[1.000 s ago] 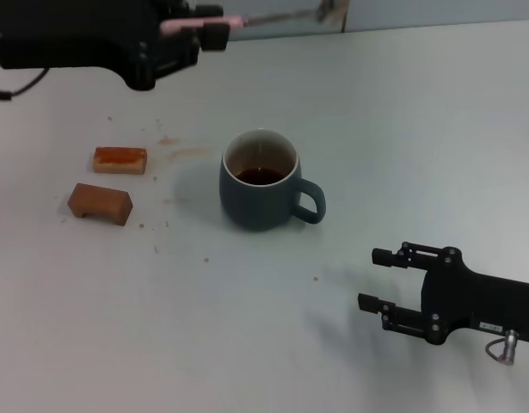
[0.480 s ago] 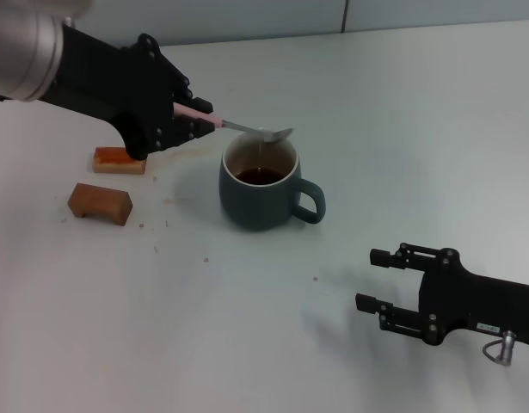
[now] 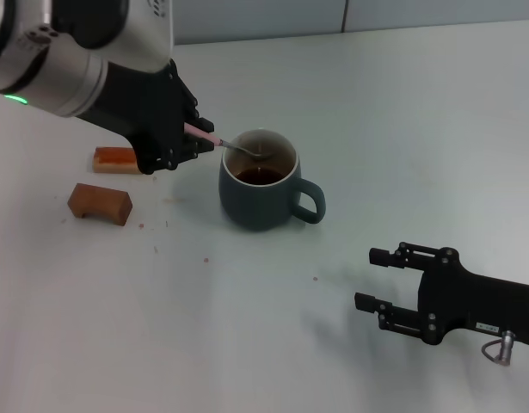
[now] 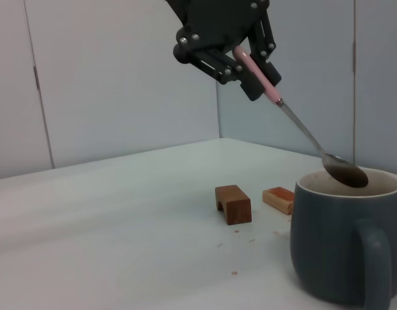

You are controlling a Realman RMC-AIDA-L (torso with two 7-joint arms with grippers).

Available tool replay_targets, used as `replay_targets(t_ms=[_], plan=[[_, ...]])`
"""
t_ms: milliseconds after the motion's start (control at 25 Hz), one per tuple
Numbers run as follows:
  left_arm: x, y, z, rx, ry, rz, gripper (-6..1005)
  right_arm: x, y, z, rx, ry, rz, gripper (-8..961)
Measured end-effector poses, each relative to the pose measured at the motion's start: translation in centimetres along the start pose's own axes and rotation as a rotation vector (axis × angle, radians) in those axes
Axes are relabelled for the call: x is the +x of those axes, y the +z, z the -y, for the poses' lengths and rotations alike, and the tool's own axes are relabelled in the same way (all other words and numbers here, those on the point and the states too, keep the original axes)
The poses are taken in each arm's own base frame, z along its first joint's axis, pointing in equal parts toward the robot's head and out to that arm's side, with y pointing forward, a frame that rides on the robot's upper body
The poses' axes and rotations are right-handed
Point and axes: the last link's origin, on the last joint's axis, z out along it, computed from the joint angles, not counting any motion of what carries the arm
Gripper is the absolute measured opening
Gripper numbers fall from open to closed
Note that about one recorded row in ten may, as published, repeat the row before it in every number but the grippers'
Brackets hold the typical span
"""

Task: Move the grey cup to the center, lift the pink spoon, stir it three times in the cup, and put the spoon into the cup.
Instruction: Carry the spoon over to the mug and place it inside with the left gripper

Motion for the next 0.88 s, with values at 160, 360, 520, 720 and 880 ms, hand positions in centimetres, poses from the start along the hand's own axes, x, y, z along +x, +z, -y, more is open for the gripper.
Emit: replay_targets(t_ms=[160, 360, 520, 720, 880], plan=[[0.3, 0.8, -0.1, 0.007, 0.018, 0.042, 135, 0.1, -0.1, -0.1, -0.004, 0.003, -0.002, 643], [0.8, 1.6, -0.3, 0.010, 0.038, 0.080, 134, 0.2, -0.2, -0.2, -0.005, 0.004, -0.004, 643], [1.0, 2.0, -0.2, -0.009, 0.046, 0.097, 134, 0.2, -0.3, -0.2, -0.007, 0.004, -0.005, 643], [1.1, 2.6, -0.2, -0.025, 0.054, 0.120, 135, 0.3, -0.4, -0.4, -0.008, 0.008, -0.005, 642], [1.4, 2.8, -0.1, -0.015, 0.069, 0.127, 135, 0.4, -0.4, -0.6, -0.007, 0.013, -0.005, 642]])
